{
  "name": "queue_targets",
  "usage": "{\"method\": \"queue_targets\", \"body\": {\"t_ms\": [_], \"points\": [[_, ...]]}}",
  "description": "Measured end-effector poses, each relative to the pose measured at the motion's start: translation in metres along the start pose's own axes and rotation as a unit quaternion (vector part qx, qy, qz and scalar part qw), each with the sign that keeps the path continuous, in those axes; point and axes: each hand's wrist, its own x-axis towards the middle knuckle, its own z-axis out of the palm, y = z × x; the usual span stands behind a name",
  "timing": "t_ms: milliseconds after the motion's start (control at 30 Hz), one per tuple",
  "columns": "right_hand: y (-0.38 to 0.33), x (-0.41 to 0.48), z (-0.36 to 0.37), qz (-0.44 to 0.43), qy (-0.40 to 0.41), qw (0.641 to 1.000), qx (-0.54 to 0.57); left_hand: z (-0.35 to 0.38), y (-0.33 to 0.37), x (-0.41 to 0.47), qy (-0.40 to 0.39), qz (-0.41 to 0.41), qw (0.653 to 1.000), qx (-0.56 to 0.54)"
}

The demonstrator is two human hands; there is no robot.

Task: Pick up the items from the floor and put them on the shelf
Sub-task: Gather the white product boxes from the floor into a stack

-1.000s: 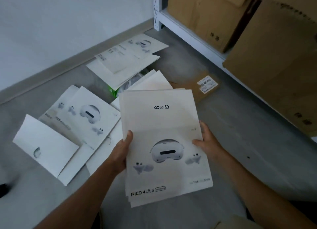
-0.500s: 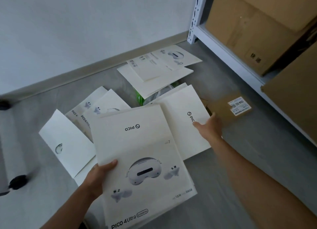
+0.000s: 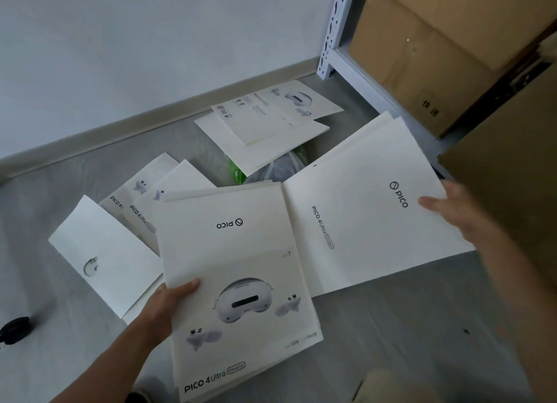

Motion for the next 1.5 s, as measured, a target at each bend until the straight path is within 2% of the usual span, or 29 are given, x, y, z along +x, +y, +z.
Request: {"method": "queue_targets", "body": {"t_ms": [167,367,600,733,800,867,900,967,1033,1133,1233,1300,1367,1500], "points": [[-0.003,-0.049,-0.095,-0.006,0.032,0.996,0.080,0.011,0.001,0.000,-0.004,-0.009,0.999,0.033],[0.009,-0.079,-0.167,-0.021,0.068,0.992,0.101,0.024,0.008,0.000,0.005,-0.005,0.997,0.079],[0.027,-0.065,-0.118,-0.003,0.104,0.993,0.049,0.022,0.006,-0.002,0.018,-0.007,0.997,0.074],[0.031,-0.060,-0.097,-0.017,0.154,0.982,-0.109,0.021,0.010,-0.004,-0.001,0.010,0.997,0.080],[0.036,-0.060,-0.098,-0.008,0.167,0.975,-0.143,0.022,0.012,-0.008,-0.003,0.006,0.997,0.076],[0.049,-0.058,-0.104,0.019,0.171,0.978,-0.118,0.021,0.014,-0.013,-0.018,0.001,0.998,0.067],[0.058,-0.056,-0.108,0.033,0.165,0.983,-0.068,0.019,0.015,-0.016,-0.029,-0.002,0.998,0.058],[0.077,-0.060,-0.114,0.053,0.126,0.990,0.046,0.015,0.023,-0.023,-0.049,-0.014,0.998,0.032],[0.097,-0.070,-0.114,0.092,0.077,0.988,0.100,0.015,0.035,-0.028,-0.066,-0.020,0.997,0.021],[0.132,-0.083,-0.097,0.135,0.059,0.988,0.049,0.034,0.049,-0.027,-0.078,-0.003,0.995,0.055],[0.159,-0.089,-0.075,0.119,0.116,0.984,-0.062,0.066,0.043,-0.020,-0.080,0.018,0.990,0.112],[0.166,-0.097,-0.077,0.114,0.175,0.973,-0.096,0.081,0.032,-0.015,-0.084,0.013,0.985,0.148],[0.167,-0.104,-0.101,0.107,0.202,0.970,-0.081,0.084,0.021,-0.008,-0.079,0.004,0.981,0.175],[0.172,-0.112,-0.171,0.092,0.147,0.983,0.056,0.084,0.009,0.001,-0.081,-0.025,0.977,0.197]]}}
